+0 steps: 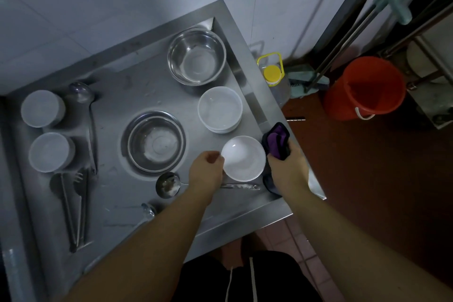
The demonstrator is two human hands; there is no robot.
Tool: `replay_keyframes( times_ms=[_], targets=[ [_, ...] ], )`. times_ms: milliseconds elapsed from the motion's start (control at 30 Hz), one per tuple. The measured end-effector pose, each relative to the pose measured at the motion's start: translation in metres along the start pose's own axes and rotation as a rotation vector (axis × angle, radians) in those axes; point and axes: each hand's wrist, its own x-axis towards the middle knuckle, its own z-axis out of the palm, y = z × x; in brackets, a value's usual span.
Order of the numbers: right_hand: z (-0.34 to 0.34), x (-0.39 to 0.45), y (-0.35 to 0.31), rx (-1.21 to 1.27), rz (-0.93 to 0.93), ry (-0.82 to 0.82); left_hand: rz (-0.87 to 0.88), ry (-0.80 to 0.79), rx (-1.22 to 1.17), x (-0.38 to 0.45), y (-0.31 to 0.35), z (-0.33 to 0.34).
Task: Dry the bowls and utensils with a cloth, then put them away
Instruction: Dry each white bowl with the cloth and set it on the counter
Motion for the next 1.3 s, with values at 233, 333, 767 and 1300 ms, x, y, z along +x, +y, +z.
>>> replay_keyframes(
  times_ms=[233, 333, 767, 1300],
  targets=[
    [-0.036, -0.033, -0.021, -0.074, -0.160, 0.015, 0.029, -0.031, 0.085, -0.029, -0.001, -0.048],
    [-0.028, -0.060, -0.048, -0.076, -0.263, -0.055, 0.048, 0.015, 0.124, -0.042, -0.008, -0.084],
    [0.144, -0.156, -0.138, -0.320, -0.478, -0.511, 0.018, 0.222, 0.147, -0.035, -0.080, -0.282],
    [0.356, -0.204, -0.188, -0.382, -0.429, -0.487, -0.041, 0.278, 0.126, 0.105, -0.102, -0.466]
  ],
)
